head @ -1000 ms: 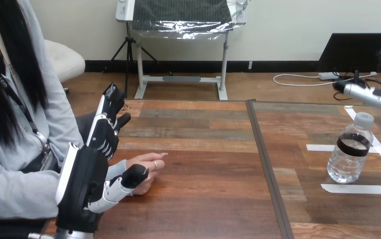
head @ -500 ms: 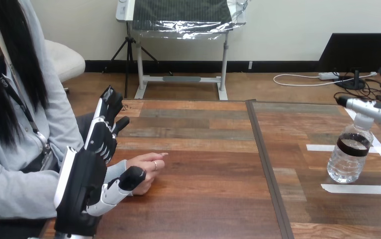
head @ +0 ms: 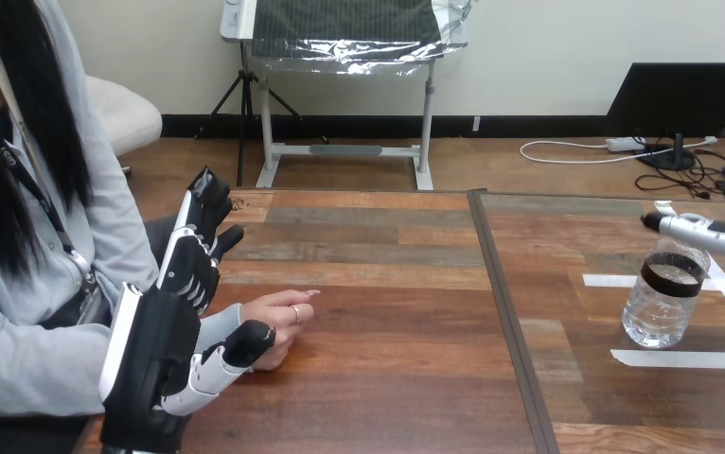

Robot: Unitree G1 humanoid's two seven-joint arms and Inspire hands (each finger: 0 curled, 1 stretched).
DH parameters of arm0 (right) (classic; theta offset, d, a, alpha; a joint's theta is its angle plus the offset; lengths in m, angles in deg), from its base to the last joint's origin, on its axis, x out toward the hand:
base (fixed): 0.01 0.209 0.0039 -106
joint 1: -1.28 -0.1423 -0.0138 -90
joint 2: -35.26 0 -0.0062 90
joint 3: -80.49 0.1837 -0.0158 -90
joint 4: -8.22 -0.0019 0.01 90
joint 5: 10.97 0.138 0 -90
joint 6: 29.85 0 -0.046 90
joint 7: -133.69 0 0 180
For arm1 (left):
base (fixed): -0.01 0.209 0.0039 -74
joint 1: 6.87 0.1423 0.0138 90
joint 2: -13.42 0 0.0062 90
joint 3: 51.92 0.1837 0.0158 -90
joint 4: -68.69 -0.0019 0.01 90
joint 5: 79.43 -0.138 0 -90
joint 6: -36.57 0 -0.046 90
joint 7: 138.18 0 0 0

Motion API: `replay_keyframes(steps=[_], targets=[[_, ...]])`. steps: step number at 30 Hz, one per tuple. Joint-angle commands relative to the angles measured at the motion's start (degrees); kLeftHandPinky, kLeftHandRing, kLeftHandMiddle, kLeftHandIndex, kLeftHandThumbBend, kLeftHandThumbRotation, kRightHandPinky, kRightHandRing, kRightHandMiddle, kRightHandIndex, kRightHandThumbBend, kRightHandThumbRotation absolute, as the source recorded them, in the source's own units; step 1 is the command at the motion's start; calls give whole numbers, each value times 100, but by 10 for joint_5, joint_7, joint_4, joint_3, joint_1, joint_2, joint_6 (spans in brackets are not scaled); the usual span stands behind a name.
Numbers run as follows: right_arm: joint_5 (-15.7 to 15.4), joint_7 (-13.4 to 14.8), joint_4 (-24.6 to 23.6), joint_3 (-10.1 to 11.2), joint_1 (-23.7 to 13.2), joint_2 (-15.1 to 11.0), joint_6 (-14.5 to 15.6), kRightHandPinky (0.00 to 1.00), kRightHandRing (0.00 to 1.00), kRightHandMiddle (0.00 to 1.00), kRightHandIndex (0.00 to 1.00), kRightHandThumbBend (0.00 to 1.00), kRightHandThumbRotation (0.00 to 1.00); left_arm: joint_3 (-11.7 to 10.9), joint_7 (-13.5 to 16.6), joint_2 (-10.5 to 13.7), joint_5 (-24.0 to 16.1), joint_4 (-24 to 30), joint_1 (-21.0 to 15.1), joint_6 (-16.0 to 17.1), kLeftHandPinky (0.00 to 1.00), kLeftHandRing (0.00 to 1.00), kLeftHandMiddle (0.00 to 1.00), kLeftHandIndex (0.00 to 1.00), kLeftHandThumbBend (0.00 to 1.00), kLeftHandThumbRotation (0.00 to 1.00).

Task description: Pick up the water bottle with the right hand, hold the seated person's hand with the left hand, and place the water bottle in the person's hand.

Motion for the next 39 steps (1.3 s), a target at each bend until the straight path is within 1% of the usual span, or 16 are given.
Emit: replay_keyframes(steps=[1, 9, 15, 20, 24, 32, 39], targets=[[10, -5, -4, 0, -12, 15, 3, 70, 84, 88, 91, 79, 33, -6, 2, -2, 11, 35, -15, 1, 91, 97, 100, 99, 100, 72], [11, -13, -1, 0, -4, 23, 22, 74, 85, 89, 92, 80, 35, -4, -1, 1, 12, 45, -8, -2, 91, 98, 100, 99, 100, 71], [11, -14, 0, -4, 4, 27, 28, 75, 86, 89, 92, 78, 33, -4, -2, 2, 16, 54, -2, -4, 91, 98, 100, 100, 100, 72], [12, -20, 1, -5, 7, 30, 37, 77, 87, 89, 92, 79, 34, -2, -7, 2, 24, 63, 3, -9, 92, 98, 100, 99, 100, 71], [10, -21, 1, -8, 12, 33, 37, 78, 87, 89, 92, 79, 35, -3, -9, 3, 27, 69, 8, -12, 92, 98, 100, 99, 100, 70], [15, -25, 2, -5, 20, 40, 41, 79, 86, 89, 92, 76, 31, -3, -9, 4, 29, 82, 16, -19, 92, 98, 100, 99, 100, 69], [19, -26, 4, -2, 28, 47, 41, 78, 86, 89, 92, 74, 26, -3, -14, 5, 36, 79, 14, -10, 92, 97, 100, 98, 100, 69]])
